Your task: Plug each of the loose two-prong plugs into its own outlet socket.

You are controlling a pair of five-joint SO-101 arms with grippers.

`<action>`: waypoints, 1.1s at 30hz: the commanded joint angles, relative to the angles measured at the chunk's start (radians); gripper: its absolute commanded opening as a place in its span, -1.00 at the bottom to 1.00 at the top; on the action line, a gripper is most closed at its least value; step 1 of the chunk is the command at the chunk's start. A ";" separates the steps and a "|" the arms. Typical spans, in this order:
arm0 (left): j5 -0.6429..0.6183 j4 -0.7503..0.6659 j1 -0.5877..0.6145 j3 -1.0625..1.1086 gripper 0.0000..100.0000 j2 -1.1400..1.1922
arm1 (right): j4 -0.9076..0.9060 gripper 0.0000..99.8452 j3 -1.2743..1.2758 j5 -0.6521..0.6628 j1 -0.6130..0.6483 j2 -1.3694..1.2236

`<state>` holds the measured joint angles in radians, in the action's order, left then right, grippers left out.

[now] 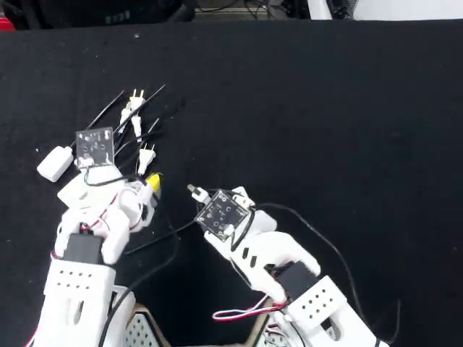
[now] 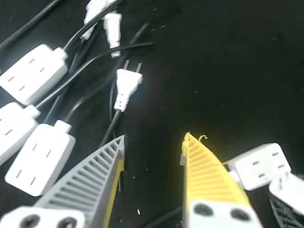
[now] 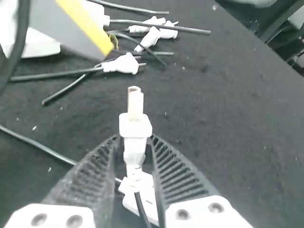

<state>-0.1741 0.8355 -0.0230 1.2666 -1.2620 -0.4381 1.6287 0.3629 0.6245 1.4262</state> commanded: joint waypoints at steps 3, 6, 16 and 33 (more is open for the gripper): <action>-0.002 -0.021 -0.062 0.053 -0.52 -0.176 | 0.025 -0.98 -0.007 -0.014 0.018 0.019; -0.008 -0.074 -0.067 0.122 -0.36 -0.281 | 0.025 -0.98 -0.007 -0.017 0.018 0.019; 0.028 -0.052 -0.177 0.219 -0.37 -0.568 | 0.034 -0.98 -0.004 -0.112 0.071 0.019; 0.180 -0.060 -0.228 0.320 -0.38 -0.559 | -0.110 -0.98 -0.116 -0.112 0.043 0.028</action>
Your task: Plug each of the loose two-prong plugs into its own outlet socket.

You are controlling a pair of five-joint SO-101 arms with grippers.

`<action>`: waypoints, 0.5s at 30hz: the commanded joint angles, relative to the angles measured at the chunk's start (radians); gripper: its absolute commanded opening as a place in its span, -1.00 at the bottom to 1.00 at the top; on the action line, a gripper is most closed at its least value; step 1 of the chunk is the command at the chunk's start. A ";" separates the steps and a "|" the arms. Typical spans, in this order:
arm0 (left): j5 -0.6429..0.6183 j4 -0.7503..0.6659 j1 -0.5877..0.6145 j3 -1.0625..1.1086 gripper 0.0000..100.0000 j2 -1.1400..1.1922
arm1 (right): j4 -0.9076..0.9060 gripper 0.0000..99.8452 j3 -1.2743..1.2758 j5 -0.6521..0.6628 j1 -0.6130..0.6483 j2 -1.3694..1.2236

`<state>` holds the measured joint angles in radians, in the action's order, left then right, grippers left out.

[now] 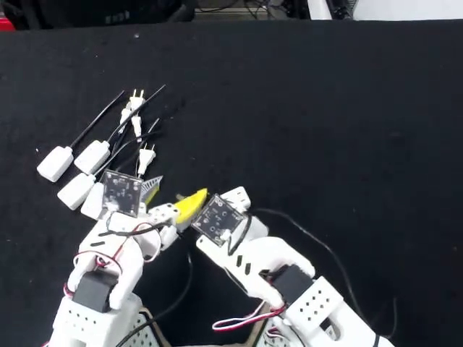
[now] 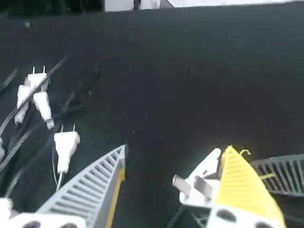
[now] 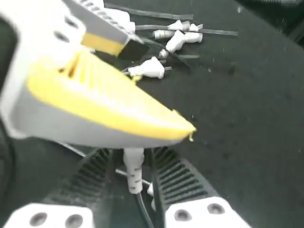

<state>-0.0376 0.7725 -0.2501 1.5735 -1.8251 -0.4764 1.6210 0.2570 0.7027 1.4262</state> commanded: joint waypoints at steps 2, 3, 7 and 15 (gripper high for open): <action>0.046 0.003 -0.001 0.016 -0.38 0.005 | -0.107 -0.98 -0.125 -0.006 -0.034 0.028; 0.046 0.003 -0.001 0.016 -0.38 0.003 | -0.110 -0.98 -0.124 -0.006 -0.034 0.028; 0.051 0.003 0.018 0.016 -0.38 0.003 | -0.114 -0.98 -0.127 -0.006 -0.037 0.028; 0.048 0.003 0.084 0.018 -0.38 0.003 | -0.163 -0.98 -0.136 -0.006 -0.032 0.079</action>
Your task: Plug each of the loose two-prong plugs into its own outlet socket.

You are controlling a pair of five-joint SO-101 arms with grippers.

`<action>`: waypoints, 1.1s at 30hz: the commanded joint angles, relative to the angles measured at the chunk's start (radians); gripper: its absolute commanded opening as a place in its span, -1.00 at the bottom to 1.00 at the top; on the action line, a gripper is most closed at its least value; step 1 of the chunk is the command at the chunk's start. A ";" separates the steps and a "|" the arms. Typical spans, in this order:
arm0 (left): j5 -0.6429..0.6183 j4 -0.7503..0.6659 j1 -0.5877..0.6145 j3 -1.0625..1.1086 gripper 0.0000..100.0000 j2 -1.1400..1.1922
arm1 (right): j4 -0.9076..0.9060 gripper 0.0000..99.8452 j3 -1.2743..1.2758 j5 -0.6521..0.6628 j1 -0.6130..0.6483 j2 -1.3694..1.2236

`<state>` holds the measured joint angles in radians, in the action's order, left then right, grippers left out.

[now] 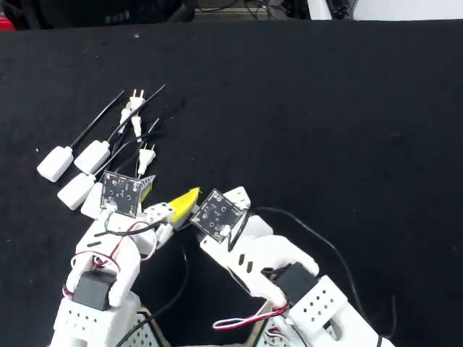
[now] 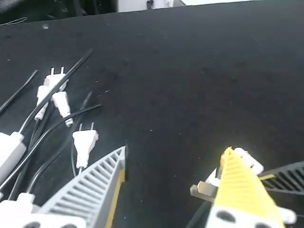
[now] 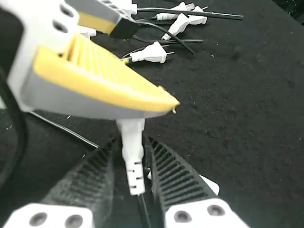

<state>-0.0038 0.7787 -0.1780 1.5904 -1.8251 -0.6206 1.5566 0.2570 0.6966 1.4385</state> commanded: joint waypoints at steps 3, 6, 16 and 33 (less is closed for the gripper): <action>0.012 -0.003 0.008 0.001 -0.38 0.003 | -0.052 -0.98 -0.058 -0.006 -0.026 0.134; 0.012 -0.003 0.008 0.001 -0.38 0.003 | -0.060 -0.98 -0.021 -0.005 -0.026 0.216; 0.012 -0.003 0.008 0.010 -0.38 0.003 | -0.063 -0.98 0.051 -0.005 -0.026 0.360; 0.011 0.000 0.018 -0.038 -0.38 0.003 | -0.146 -0.98 0.110 0.003 -0.026 0.506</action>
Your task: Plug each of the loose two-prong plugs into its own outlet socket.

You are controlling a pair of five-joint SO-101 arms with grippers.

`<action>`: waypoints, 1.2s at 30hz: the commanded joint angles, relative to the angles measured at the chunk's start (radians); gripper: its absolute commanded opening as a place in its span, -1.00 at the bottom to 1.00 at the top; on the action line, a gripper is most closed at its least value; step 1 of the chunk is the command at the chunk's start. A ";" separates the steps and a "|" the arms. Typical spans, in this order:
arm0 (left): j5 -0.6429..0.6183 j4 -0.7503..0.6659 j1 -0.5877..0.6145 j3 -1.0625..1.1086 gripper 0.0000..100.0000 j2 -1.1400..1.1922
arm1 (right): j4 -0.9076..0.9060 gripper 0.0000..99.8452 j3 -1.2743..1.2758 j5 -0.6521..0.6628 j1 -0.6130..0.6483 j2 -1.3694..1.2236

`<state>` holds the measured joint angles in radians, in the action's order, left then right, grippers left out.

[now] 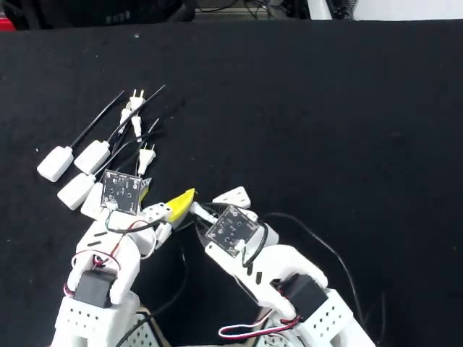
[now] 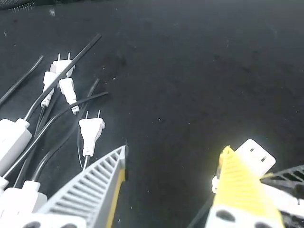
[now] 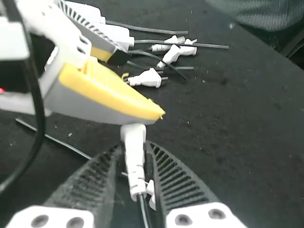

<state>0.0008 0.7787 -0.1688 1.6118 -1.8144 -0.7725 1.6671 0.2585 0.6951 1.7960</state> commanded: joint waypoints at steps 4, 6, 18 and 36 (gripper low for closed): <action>0.006 0.005 0.008 -0.087 -0.38 -0.008 | 0.003 -0.98 0.002 0.002 -0.025 0.147; 0.006 0.000 0.008 -0.073 -0.38 -0.008 | 0.002 -0.98 0.002 0.002 -0.025 0.147; 0.006 0.000 0.101 -0.099 -0.38 -0.008 | -0.002 -0.98 0.004 0.002 -0.026 0.147; 0.014 -0.092 0.042 0.035 -0.38 -0.008 | -0.002 -0.98 -0.004 0.002 -0.026 0.147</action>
<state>0.0023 0.7127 -0.1120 1.6471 -1.8128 -0.7725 1.6763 0.2585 0.6935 1.7960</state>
